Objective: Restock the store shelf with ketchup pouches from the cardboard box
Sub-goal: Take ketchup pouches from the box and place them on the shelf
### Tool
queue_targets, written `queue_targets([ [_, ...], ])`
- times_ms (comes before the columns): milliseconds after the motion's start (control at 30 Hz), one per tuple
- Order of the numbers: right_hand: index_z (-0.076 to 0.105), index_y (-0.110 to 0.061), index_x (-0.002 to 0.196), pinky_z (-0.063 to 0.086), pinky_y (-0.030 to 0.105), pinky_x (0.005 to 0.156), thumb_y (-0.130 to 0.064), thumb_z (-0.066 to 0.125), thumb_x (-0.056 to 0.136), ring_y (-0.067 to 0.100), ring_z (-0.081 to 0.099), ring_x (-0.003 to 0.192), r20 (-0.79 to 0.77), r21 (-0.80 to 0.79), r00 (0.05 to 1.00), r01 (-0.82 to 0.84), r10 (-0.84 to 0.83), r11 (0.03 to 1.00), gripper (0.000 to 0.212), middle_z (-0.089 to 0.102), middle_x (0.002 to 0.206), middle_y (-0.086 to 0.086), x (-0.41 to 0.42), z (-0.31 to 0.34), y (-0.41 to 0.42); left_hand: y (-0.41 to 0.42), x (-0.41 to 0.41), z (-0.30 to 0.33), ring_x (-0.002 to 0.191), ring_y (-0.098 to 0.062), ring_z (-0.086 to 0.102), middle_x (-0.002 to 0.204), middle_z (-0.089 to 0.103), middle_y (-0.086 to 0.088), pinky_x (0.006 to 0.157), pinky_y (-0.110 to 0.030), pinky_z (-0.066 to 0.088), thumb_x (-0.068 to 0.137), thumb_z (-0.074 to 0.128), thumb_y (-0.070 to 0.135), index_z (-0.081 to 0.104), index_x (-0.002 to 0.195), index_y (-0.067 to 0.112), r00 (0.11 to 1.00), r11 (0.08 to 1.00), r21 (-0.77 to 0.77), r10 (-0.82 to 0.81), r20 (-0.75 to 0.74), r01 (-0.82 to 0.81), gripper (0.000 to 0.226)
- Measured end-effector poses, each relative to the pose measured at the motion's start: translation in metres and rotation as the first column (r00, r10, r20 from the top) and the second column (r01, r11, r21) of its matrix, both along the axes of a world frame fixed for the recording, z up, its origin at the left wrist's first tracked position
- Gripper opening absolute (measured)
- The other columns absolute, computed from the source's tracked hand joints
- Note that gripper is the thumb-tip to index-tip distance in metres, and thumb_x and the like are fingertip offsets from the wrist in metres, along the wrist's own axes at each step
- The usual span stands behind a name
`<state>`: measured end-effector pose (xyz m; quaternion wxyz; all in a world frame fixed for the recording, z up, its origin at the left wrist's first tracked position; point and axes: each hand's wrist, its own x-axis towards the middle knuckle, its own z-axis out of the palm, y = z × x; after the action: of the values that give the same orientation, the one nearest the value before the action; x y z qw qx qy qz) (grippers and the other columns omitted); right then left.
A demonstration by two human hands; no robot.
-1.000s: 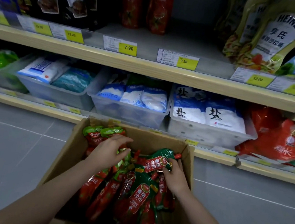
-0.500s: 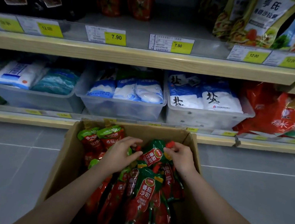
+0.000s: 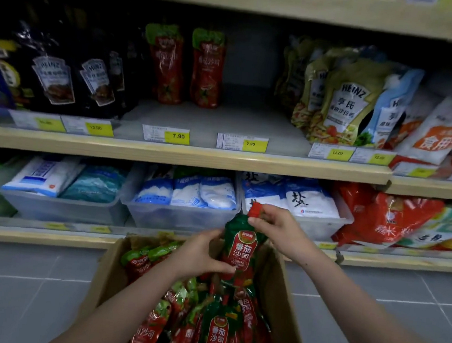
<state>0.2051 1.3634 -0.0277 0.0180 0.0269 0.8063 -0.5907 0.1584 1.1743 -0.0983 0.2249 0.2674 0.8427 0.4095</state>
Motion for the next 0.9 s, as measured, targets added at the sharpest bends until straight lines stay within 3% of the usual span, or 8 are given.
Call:
queue_targets([
  [67, 0.060, -0.021, 0.092, 0.050, 0.019, 0.070, -0.013, 0.058, 0.089, 0.010, 0.064, 0.086, -0.053, -0.025, 0.998, 0.018, -0.019, 1.000, 0.009, 0.067, 0.092, -0.001, -0.001, 0.028, -0.002, 0.010, 0.002, 0.017, 0.097, 0.005, 0.054, 0.111, 0.058, 0.017, 0.080, -0.012, 0.047, 0.062, 0.084, 0.034, 0.048, 0.125, 0.024, 0.997, 0.999, 0.029, -0.034, 0.066, 0.033, 0.074],
  [167, 0.060, -0.022, 0.088, 0.049, 0.020, 0.067, -0.019, 0.061, 0.086, 0.012, 0.064, 0.083, -0.103, -0.048, 0.993, 0.056, -0.061, 0.997, 0.004, 0.066, 0.091, 0.000, -0.006, 0.063, -0.005, 0.020, 0.000, 0.034, 0.097, 0.001, 0.060, 0.106, 0.063, 0.013, 0.088, -0.023, 0.051, 0.061, 0.085, 0.035, 0.050, 0.121, 0.024, 0.995, 0.991, 0.124, 0.038, 0.090, -0.050, 0.070],
  [300, 0.061, -0.014, 0.072, 0.051, 0.023, 0.057, -0.019, 0.078, 0.070, 0.014, 0.065, 0.067, -0.083, 0.024, 0.987, 0.136, -0.134, 0.990, 0.019, 0.066, 0.070, 0.000, -0.020, 0.088, -0.004, 0.031, -0.005, 0.050, 0.098, -0.001, 0.060, 0.107, 0.064, 0.013, 0.091, -0.029, 0.052, 0.057, 0.085, 0.041, 0.052, 0.114, 0.031, 0.999, 0.993, 0.105, 0.049, -0.002, -0.048, 0.067],
  [400, 0.058, -0.014, 0.064, 0.050, 0.026, 0.056, -0.024, 0.081, 0.067, 0.014, 0.065, 0.063, -0.074, 0.112, 0.987, 0.153, -0.146, 0.982, 0.024, 0.065, 0.065, -0.001, -0.026, 0.099, -0.003, 0.035, -0.008, 0.057, 0.100, -0.003, 0.059, 0.112, 0.064, 0.010, 0.092, -0.030, 0.051, 0.056, 0.084, 0.045, 0.051, 0.118, 0.027, 0.994, 0.995, 0.065, 0.075, -0.075, -0.070, 0.073],
  [500, 0.057, -0.015, 0.061, 0.049, 0.026, 0.055, -0.022, 0.080, 0.069, 0.014, 0.064, 0.060, -0.059, 0.065, 0.975, 0.216, -0.212, 0.974, 0.025, 0.065, 0.062, -0.001, -0.028, 0.105, 0.000, 0.038, -0.009, 0.062, 0.105, -0.008, 0.059, 0.118, 0.063, 0.006, 0.092, -0.032, 0.051, 0.055, 0.082, 0.051, 0.048, 0.124, 0.024, 0.987, 0.997, -0.019, 0.066, -0.147, -0.069, 0.081],
  [667, 0.058, -0.013, 0.065, 0.050, 0.025, 0.054, -0.019, 0.078, 0.071, 0.014, 0.064, 0.059, -0.057, 0.012, 0.965, 0.257, -0.256, 0.966, 0.022, 0.065, 0.063, 0.001, -0.034, 0.118, 0.009, 0.046, -0.016, 0.076, 0.104, -0.007, 0.060, 0.117, 0.064, 0.007, 0.091, -0.031, 0.052, 0.055, 0.081, 0.054, 0.050, 0.122, 0.026, 0.984, 0.999, -0.009, 0.044, -0.175, -0.047, 0.080],
  [767, 0.066, -0.013, 0.084, 0.055, 0.029, 0.064, -0.017, 0.077, 0.072, 0.016, 0.068, 0.076, -0.086, -0.097, 0.972, 0.212, -0.220, 0.973, 0.018, 0.070, 0.082, 0.003, -0.033, 0.122, 0.022, 0.048, -0.024, 0.084, 0.102, -0.007, 0.061, 0.114, 0.066, 0.006, 0.091, -0.032, 0.052, 0.053, 0.085, 0.047, 0.055, 0.118, 0.022, 0.991, 0.992, 0.099, 0.088, -0.102, -0.078, 0.076],
  [900, 0.068, -0.008, 0.091, 0.052, 0.017, 0.057, -0.007, 0.065, 0.082, 0.007, 0.069, 0.071, -0.071, -0.170, 0.990, 0.112, -0.126, 0.979, 0.010, 0.072, 0.080, -0.001, -0.020, 0.113, 0.036, 0.048, -0.031, 0.097, 0.102, -0.007, 0.061, 0.113, 0.065, 0.007, 0.090, -0.031, 0.052, 0.054, 0.085, 0.045, 0.056, 0.118, 0.022, 0.993, 0.993, 0.105, 0.057, -0.106, -0.046, 0.074],
])
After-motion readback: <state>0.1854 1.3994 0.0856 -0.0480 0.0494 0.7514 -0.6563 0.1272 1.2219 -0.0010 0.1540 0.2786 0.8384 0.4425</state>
